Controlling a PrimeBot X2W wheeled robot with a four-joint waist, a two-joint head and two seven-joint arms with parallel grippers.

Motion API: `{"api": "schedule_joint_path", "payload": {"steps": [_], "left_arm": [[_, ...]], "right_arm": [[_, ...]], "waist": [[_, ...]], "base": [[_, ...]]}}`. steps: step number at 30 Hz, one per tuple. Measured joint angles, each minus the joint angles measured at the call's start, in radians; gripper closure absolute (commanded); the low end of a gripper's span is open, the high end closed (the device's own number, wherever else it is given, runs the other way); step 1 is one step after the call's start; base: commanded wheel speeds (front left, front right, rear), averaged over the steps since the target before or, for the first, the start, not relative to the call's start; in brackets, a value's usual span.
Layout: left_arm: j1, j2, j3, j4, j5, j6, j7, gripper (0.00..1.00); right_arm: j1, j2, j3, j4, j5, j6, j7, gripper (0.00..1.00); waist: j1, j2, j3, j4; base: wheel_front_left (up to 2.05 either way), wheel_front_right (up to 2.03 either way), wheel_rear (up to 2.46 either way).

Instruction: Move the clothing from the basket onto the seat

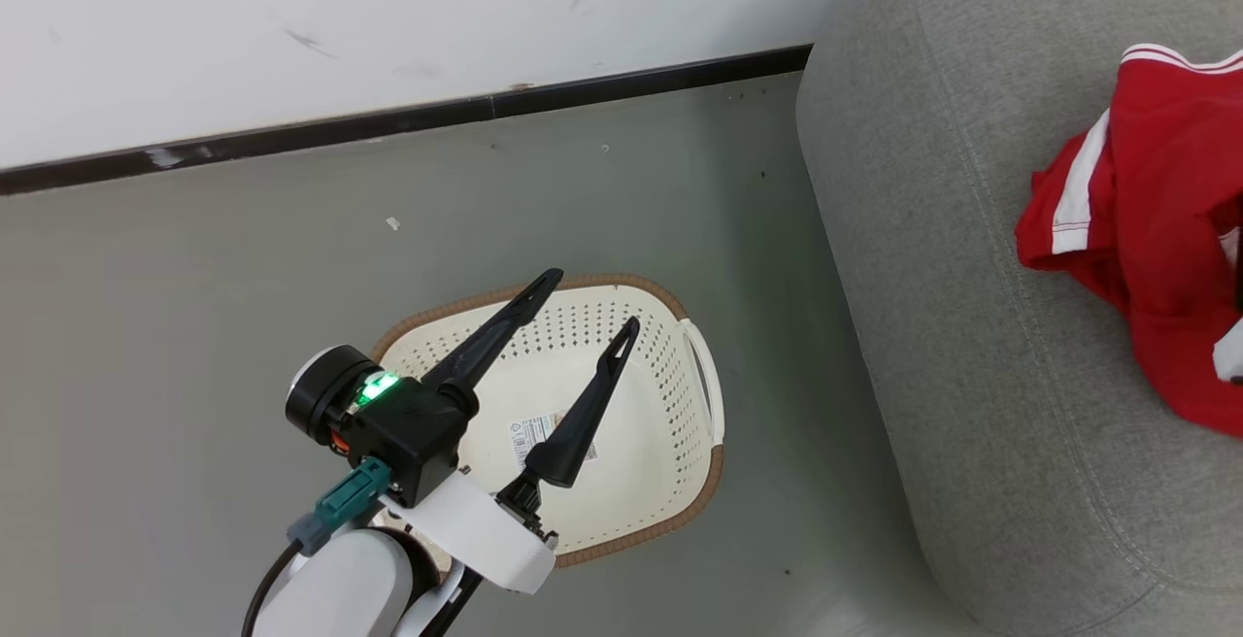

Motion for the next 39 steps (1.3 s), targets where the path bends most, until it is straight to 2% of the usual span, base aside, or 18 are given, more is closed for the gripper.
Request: {"api": "schedule_joint_path", "payload": {"steps": [11, 16, 26, 32, 39], "left_arm": [[0.001, -0.022, 0.052, 0.045, -0.04, 0.011, -0.04, 0.0], [0.013, -0.02, 0.082, 0.075, -0.052, 0.03, -0.056, 0.0], [0.102, -0.011, 0.167, 0.145, -0.071, 0.101, -0.091, 0.0], [0.165, 0.002, 0.217, 0.171, -0.081, 0.143, -0.108, 0.0], [0.216, 0.009, 0.287, 0.181, -0.082, 0.192, -0.131, 0.0]], "right_arm": [[0.11, 0.044, 0.037, -0.083, 0.014, 0.0, -0.009, 0.0], [0.142, 0.08, 0.064, -0.178, 0.03, 0.0, -0.009, 0.0], [0.201, 0.152, 0.151, -0.383, 0.052, 0.0, -0.013, 0.0], [0.225, 0.189, 0.236, -0.452, 0.069, 0.0, -0.014, 0.0], [0.269, 0.197, 0.304, -0.497, 0.074, 0.0, -0.014, 0.0]], "waist": [[0.0, 0.0, -0.04, -0.038], [0.0, 0.0, -0.067, -0.058], [0.0, 0.0, -0.131, -0.077], [0.0, 0.0, -0.167, -0.066], [0.0, 0.0, -0.204, -0.039]], "base": [[0.0, 0.0, 0.0], [0.0, 0.0, 0.0], [0.0, 0.0, 0.0], [0.0, 0.0, 0.0], [0.0, 0.0, 0.0]]}}
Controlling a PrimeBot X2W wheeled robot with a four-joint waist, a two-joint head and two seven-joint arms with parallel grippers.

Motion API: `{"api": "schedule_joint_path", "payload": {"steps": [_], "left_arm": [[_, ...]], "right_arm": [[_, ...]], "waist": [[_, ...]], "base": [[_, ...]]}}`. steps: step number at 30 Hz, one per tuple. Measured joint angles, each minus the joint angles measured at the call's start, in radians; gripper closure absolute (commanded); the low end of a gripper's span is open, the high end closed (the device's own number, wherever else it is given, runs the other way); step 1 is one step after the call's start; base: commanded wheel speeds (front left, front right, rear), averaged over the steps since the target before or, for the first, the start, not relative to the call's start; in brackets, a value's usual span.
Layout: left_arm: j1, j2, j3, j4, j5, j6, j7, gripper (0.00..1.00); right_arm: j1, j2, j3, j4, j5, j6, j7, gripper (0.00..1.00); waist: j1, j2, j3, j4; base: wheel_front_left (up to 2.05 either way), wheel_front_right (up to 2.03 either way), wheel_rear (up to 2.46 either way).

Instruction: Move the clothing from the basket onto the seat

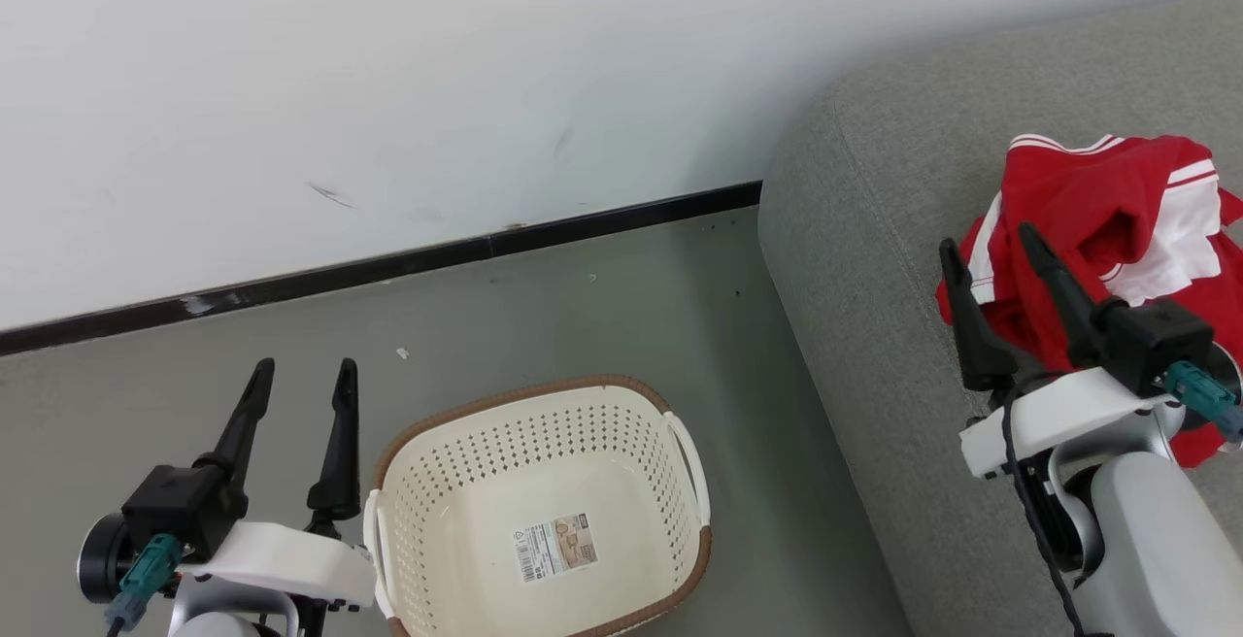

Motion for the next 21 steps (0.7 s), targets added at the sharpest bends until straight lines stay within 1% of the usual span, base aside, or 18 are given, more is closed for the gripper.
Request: {"api": "schedule_joint_path", "payload": {"steps": [8, 11, 16, 21], "left_arm": [[0.053, 0.0, 0.071, 0.002, -0.018, 0.038, -0.013, 0.0], [0.079, -0.001, 0.091, 0.0, -0.023, 0.04, -0.018, 0.0], [0.116, -0.005, 0.122, -0.003, -0.03, 0.055, -0.02, 0.0], [0.146, -0.006, 0.128, -0.002, -0.03, 0.056, -0.02, 0.0]], "right_arm": [[0.05, 0.015, 0.047, -0.058, -0.011, 0.0, -0.003, 0.0], [0.065, 0.018, 0.054, -0.067, -0.018, 0.0, -0.003, 0.0], [0.116, 0.022, 0.068, -0.077, -0.028, 0.0, -0.003, 0.0], [0.161, 0.029, 0.064, -0.088, -0.035, 0.0, -0.003, 0.0]], "waist": [[0.0, 0.0, -0.042, 0.04], [0.0, 0.0, -0.057, 0.056], [0.0, 0.0, -0.08, 0.085], [0.0, 0.0, -0.102, 0.113]], "base": [[0.0, 0.0, 0.0], [0.0, 0.0, 0.0], [0.0, 0.0, 0.0], [0.0, 0.0, 0.0]]}}
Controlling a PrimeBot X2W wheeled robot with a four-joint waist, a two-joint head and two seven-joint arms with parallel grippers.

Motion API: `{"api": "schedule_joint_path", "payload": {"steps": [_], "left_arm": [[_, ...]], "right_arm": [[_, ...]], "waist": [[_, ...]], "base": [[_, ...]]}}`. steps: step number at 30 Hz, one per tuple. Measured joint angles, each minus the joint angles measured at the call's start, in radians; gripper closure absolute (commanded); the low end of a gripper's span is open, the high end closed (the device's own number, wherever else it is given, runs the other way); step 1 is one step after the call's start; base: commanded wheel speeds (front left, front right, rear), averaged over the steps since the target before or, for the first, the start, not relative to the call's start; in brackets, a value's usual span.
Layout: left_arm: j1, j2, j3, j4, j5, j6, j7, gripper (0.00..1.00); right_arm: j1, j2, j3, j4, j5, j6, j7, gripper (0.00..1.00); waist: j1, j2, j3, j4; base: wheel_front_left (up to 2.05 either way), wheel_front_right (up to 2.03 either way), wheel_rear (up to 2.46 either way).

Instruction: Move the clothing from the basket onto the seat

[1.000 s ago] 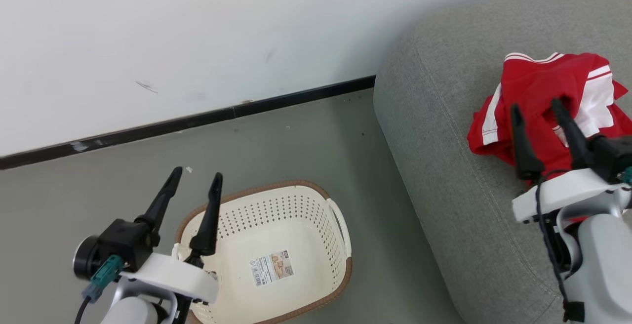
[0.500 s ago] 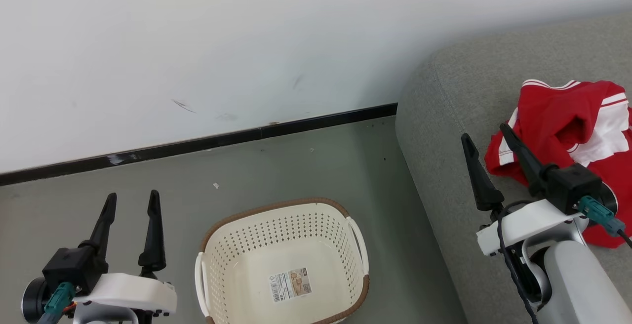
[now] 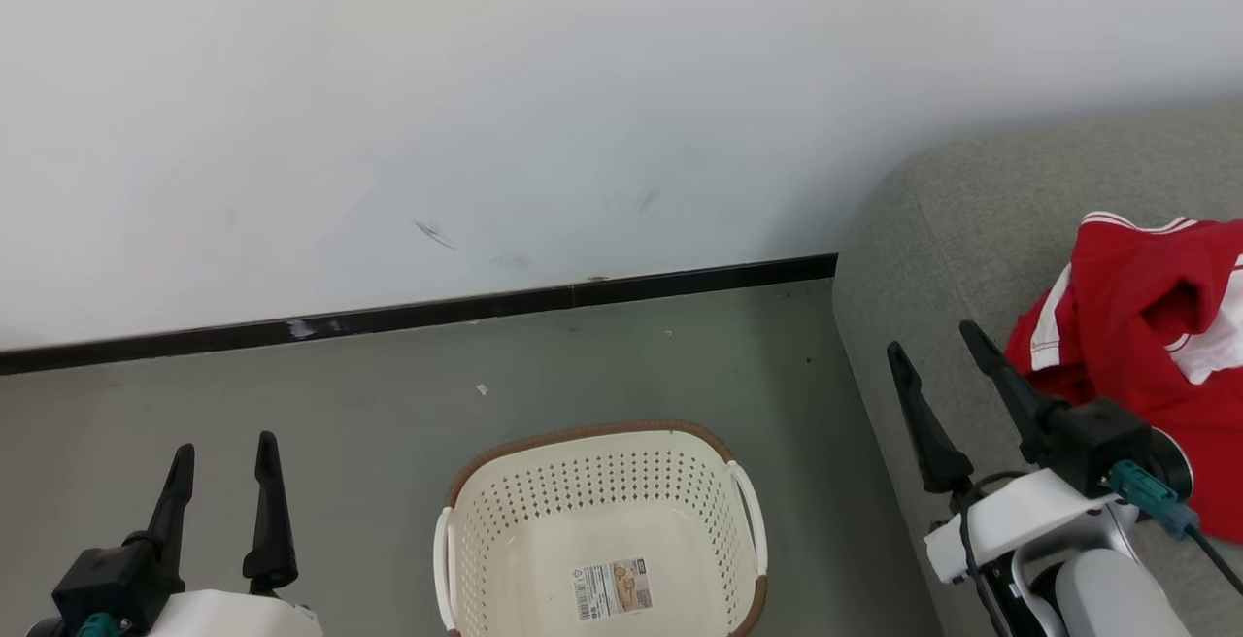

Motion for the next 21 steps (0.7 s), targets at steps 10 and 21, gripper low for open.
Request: {"api": "schedule_joint_path", "payload": {"steps": [10, 21], "left_arm": [[0.015, -0.002, -0.011, 0.006, 0.011, -0.001, 0.0, 0.0], [0.038, -0.016, -0.03, 0.031, 0.011, -0.009, 0.0, 0.0]], "right_arm": [[0.11, 0.012, -0.048, -0.012, 0.0, 0.0, 0.0, 0.0], [0.188, 0.014, -0.03, -0.032, 0.068, 0.0, 0.0, 0.0]], "waist": [[0.0, 0.0, -0.036, 0.044], [0.0, 0.0, -0.061, 0.052]], "base": [[0.0, 0.0, 0.0], [0.0, 0.0, 0.0]]}}
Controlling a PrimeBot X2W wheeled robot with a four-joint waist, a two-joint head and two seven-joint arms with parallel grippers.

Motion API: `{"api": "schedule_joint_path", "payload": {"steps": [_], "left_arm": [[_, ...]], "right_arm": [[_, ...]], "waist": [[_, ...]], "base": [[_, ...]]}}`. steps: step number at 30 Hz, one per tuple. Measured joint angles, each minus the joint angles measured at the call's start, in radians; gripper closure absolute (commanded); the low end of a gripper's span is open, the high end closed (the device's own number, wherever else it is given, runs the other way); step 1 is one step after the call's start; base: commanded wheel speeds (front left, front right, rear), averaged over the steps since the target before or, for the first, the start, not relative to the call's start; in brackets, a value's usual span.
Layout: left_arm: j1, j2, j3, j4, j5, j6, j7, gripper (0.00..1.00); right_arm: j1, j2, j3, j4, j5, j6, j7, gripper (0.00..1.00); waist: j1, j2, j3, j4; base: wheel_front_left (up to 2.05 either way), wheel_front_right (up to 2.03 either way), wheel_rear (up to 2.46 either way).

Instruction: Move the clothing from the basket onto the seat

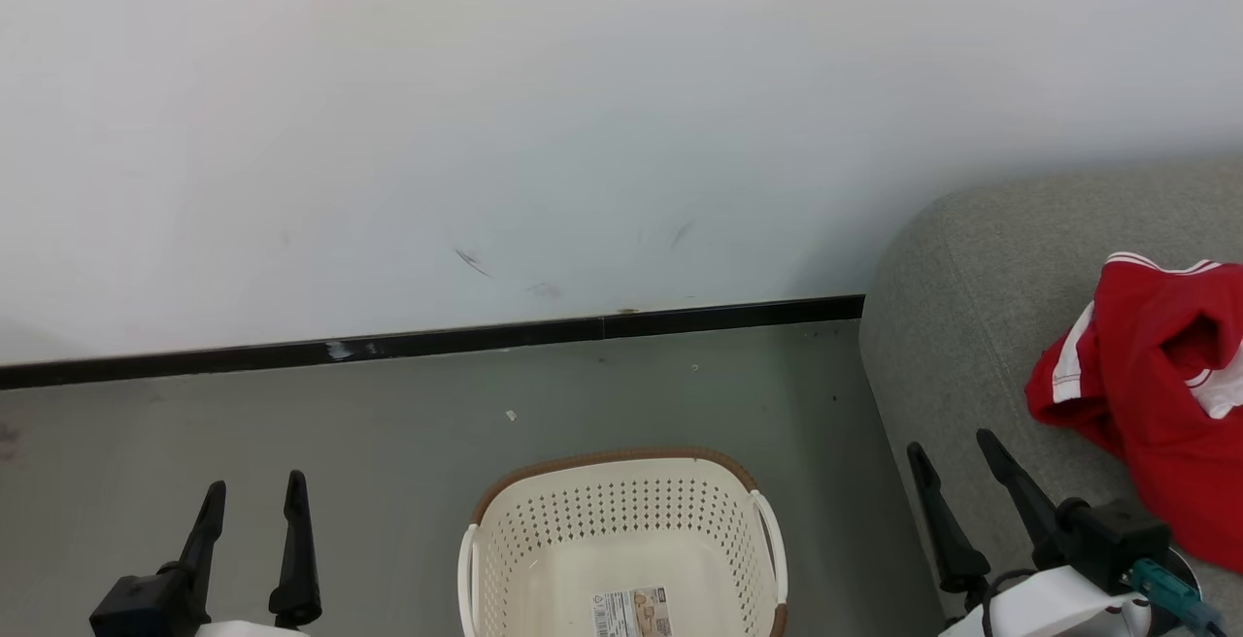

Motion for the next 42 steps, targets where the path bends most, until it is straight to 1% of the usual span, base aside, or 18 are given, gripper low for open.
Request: {"api": "schedule_joint_path", "payload": {"steps": [13, 29, 30, 32, 37, 42], "left_arm": [[0.0, -0.003, 0.0, 0.019, 0.006, 0.0, 0.0, 0.0], [0.0, -0.002, 0.005, 0.025, 0.007, 0.0, 0.0, 0.0], [0.0, -0.002, 0.005, 0.026, 0.008, 0.0, 0.0, 1.0], [0.0, -0.006, 0.004, 0.035, 0.006, 0.0, 0.001, 1.0], [0.019, -0.047, -0.012, 0.081, 0.004, 0.0, 0.002, 1.0], [0.022, -0.049, -0.003, 0.082, -0.034, -0.01, 0.018, 1.0]], "right_arm": [[0.024, 0.0, 0.006, -0.032, 0.039, 0.0, 0.0, 0.0], [0.039, 0.0, 0.007, -0.059, 0.047, 0.0, 0.0, 0.0], [0.039, 0.0, 0.007, -0.059, 0.047, 0.0, 0.0, 1.0], [0.039, 0.001, 0.007, -0.053, 0.047, -0.001, 0.0, 1.0], [0.072, 0.01, 0.015, -0.003, 0.047, -0.001, 0.001, 1.0], [0.081, 0.011, 0.029, -0.015, 0.088, -0.001, 0.001, 1.0]], "waist": [[0.0, 0.0, -0.005, -0.004], [0.0, 0.0, 0.003, -0.005], [0.0, 0.0, 0.004, -0.005], [0.0, 0.0, 0.004, -0.005], [0.0, 0.0, 0.005, -0.005], [0.0, 0.0, 0.006, -0.005]], "base": [[0.0, 0.0, 0.0], [0.0, 0.0, 0.0], [0.0, 0.0, 0.0], [0.0, 0.0, 0.0], [0.0, 0.0, 0.0], [0.0, 0.0, 0.0]]}}
